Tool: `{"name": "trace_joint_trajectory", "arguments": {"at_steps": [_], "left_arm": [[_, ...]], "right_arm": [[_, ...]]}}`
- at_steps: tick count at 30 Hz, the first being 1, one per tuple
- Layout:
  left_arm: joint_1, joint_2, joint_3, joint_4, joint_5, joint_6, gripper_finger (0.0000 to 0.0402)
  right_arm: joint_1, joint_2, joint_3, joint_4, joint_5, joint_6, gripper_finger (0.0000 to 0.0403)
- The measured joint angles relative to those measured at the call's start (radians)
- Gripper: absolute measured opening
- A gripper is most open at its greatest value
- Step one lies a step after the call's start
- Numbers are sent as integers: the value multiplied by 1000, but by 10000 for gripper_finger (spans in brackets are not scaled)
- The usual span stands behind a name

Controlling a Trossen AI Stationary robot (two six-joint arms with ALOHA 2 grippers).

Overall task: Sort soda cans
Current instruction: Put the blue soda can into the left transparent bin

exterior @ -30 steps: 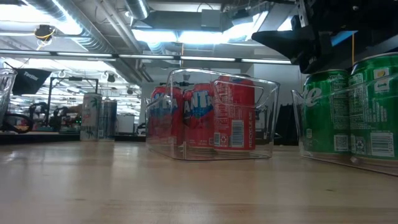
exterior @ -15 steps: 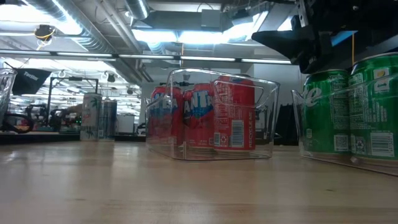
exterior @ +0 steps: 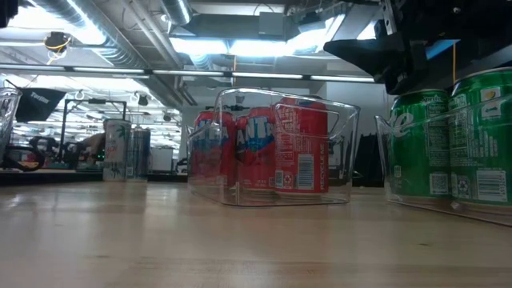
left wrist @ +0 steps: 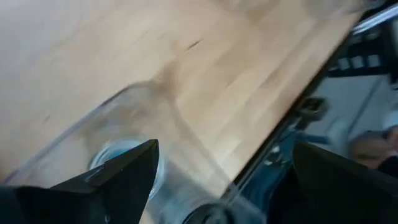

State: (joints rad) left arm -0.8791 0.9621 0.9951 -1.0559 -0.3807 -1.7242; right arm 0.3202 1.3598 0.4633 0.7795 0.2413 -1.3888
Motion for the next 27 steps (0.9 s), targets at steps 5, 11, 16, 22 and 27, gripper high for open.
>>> {"name": "trace_joint_trajectory", "arguments": {"at_steps": [5, 11, 16, 22, 27], "left_arm": [[35, -25, 0, 95, -168, 161, 355], [131, -27, 1, 205, -436, 413, 355], [226, -27, 1, 273, -656, 553, 355], [322, -27, 1, 308, -877, 696, 355], [409, -28, 1, 310, -969, 786, 355]], "right_arm": [[0, 0, 0, 0, 0, 0, 376], [0, 0, 0, 0, 0, 4, 376], [0, 0, 0, 0, 0, 4, 376], [0, 0, 0, 0, 0, 5, 376], [0, 0, 0, -1, 0, 5, 376]]}}
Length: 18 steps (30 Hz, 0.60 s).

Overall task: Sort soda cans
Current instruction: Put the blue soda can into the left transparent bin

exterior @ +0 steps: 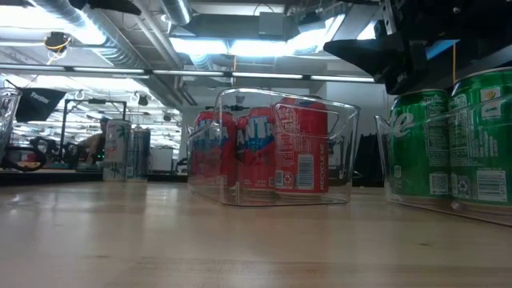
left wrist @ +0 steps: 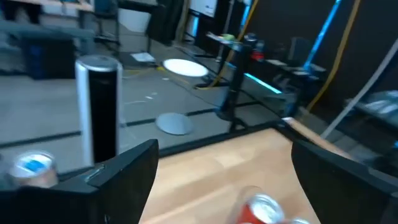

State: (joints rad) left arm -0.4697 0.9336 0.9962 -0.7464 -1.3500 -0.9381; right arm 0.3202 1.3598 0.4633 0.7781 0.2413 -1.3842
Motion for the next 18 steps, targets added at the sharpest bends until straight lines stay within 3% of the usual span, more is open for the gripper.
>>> {"name": "trace_joint_trajectory", "arguments": {"at_steps": [10, 14, 18], "left_arm": [[151, -42, 0, 27, 48, 180, 370], [242, -66, 0, 125, 113, 333, 396], [336, -72, 0, 276, 142, 541, 396]], "right_arm": [[0, 0, 0, -1, 0, 0, 376], [0, 0, 0, -1, 0, 0, 376], [0, 0, 0, -1, 0, 0, 376]]}}
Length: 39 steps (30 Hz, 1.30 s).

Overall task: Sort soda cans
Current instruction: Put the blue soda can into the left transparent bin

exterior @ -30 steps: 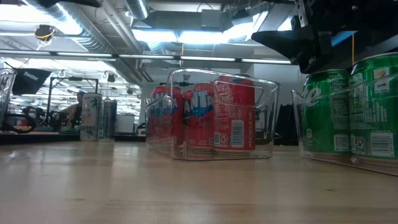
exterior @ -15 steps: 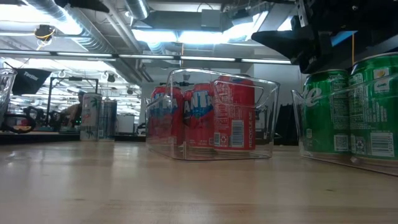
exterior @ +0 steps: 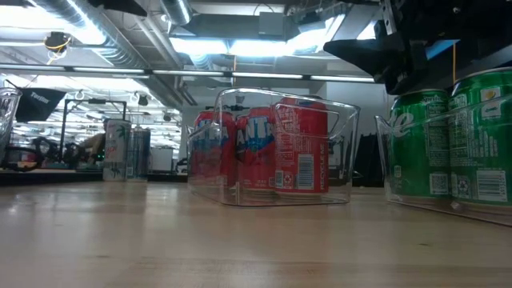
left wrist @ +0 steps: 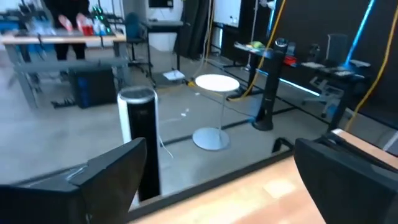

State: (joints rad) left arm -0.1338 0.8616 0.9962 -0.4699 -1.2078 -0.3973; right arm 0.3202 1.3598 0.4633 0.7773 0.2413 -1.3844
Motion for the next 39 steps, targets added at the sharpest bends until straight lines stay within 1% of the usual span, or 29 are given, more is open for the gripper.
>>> {"name": "trace_joint_trajectory", "arguments": {"at_steps": [2, 4, 6, 9, 10, 12, 14, 17, 19, 23, 25, 30, 34, 39], "left_arm": [[48, 0, 0, 61, 30, 83, 397], [93, 0, 0, 88, 73, 133, 399], [128, 0, 0, 85, 110, 154, 399], [139, 0, 0, 27, 115, 196, 396], [137, 0, 0, 2, 115, 194, 396], [136, 4, -2, -19, 118, 136, 396], [139, 10, -7, 7, 117, 107, 396], [168, 19, -7, 94, 128, 220, 396], [193, 19, -7, 145, 138, 247, 396], [286, 23, 14, 195, 265, 342, 395], [335, 35, 34, 188, 296, 383, 395], [451, 85, 82, 95, 327, 463, 395], [538, 132, 89, 40, 369, 507, 395], [645, 216, 89, -65, 415, 527, 395]], "right_arm": [[0, 0, 0, 0, 0, 0, 376], [0, 0, 0, -1, 0, 0, 376], [0, 0, 0, -7, 0, 0, 376], [0, 0, 1, -13, 0, 12, 376], [0, 0, 2, -14, 0, 18, 376], [0, -1, 2, -15, 0, 22, 376], [0, -1, 2, -15, 0, 22, 376], [0, -1, 2, -14, 0, 23, 376], [0, -1, 2, -14, 0, 24, 376], [0, -1, 2, -12, 0, 27, 376], [0, -1, 2, -12, 0, 27, 376], [0, -1, 2, -15, 0, 26, 376], [0, -1, 2, -20, 0, 26, 376], [0, -1, 3, -23, 0, 26, 376]]}}
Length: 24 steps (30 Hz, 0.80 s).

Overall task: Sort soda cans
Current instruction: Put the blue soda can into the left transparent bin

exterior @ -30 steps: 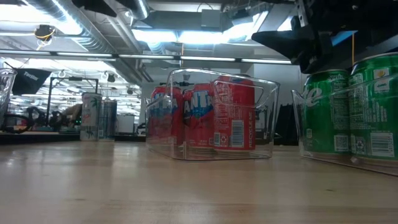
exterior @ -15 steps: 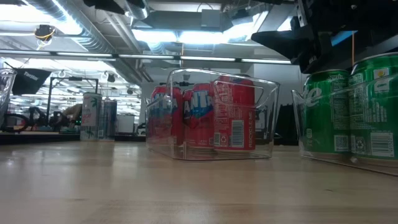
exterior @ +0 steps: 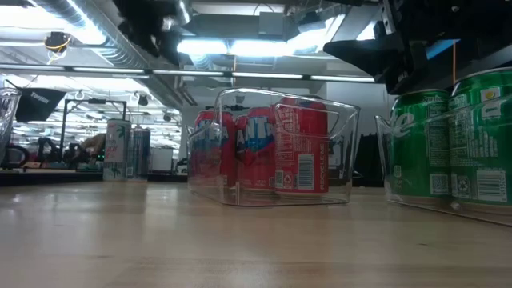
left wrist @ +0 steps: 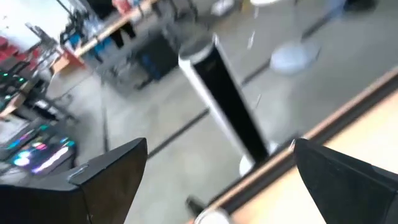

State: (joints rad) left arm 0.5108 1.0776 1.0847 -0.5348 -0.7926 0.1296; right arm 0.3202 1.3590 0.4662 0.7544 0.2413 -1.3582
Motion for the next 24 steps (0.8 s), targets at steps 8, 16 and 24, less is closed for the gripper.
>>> {"name": "trace_joint_trajectory", "arguments": {"at_steps": [8, 16, 24], "left_arm": [[117, 144, 0, -166, 8, 87, 395], [183, 217, 0, -242, 166, 172, 395], [288, 251, 0, -245, 214, 196, 395]], "right_arm": [[0, 0, 0, -1, 0, 0, 376], [0, 2, 0, -3, 0, 3, 376], [0, 18, 2, 16, 0, 16, 376]]}}
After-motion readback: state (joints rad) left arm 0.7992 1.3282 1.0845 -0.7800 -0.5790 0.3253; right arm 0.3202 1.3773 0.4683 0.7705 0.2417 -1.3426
